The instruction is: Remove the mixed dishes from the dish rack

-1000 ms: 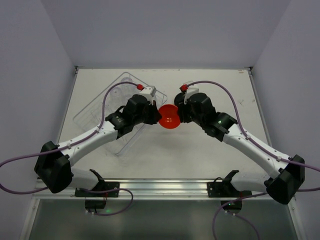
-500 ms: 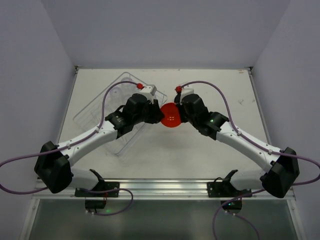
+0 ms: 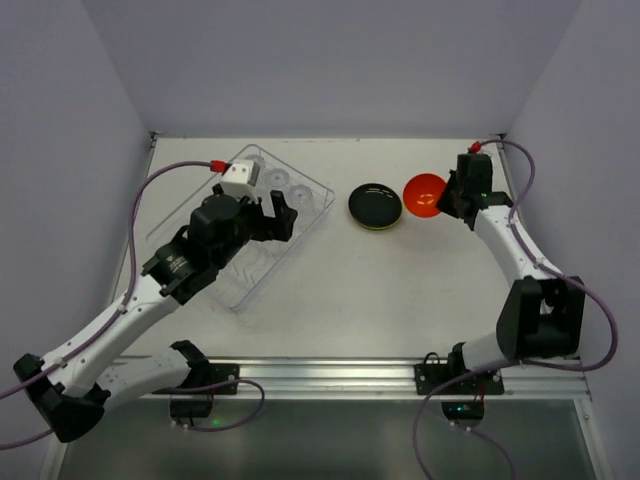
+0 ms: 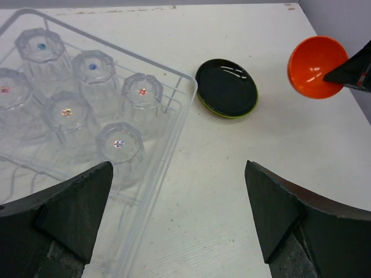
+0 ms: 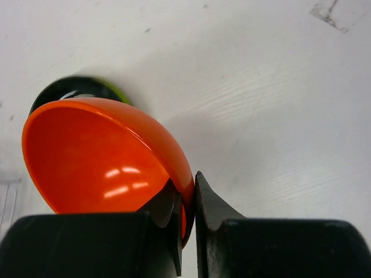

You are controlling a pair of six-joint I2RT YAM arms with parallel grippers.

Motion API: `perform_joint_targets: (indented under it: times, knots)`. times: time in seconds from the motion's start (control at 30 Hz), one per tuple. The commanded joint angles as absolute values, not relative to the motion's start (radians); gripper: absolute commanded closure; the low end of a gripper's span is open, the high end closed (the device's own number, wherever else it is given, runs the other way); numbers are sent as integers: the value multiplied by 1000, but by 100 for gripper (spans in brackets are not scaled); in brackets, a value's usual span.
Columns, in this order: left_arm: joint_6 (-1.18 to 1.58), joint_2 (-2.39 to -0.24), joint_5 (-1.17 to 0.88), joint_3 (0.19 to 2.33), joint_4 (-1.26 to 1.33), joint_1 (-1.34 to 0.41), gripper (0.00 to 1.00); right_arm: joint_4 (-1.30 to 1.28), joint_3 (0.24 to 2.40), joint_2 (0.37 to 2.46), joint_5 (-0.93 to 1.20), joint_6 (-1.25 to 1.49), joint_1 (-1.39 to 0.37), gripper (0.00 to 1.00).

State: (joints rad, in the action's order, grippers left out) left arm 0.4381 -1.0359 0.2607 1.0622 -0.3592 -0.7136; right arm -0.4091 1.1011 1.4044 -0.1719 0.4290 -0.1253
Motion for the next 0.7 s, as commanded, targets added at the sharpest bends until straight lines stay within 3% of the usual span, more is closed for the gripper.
perform_joint_targets:
  times: [0.0, 0.13, 0.33, 0.53, 0.63, 0.67]
  knots:
    - [353, -931, 368, 1002, -475, -706, 0, -432, 1224, 1541, -60, 573, 27, 100]
    - [312, -801, 437, 898, -525, -706, 0, -451, 1311, 1737, -17, 600, 158, 100]
    - [289, -704, 449, 822, -520, -706, 0, -494, 1381, 1906, -14, 566, 195, 99]
    - [267, -687, 479, 778, -492, -706, 0, -525, 1445, 1963, 37, 557, 235, 91]
    - [264, -698, 462, 776, -476, -706, 0, -549, 1466, 1979, 58, 551, 242, 82]
    - [262, -701, 457, 776, -471, -704, 0, -552, 1468, 1979, 64, 545, 242, 75]
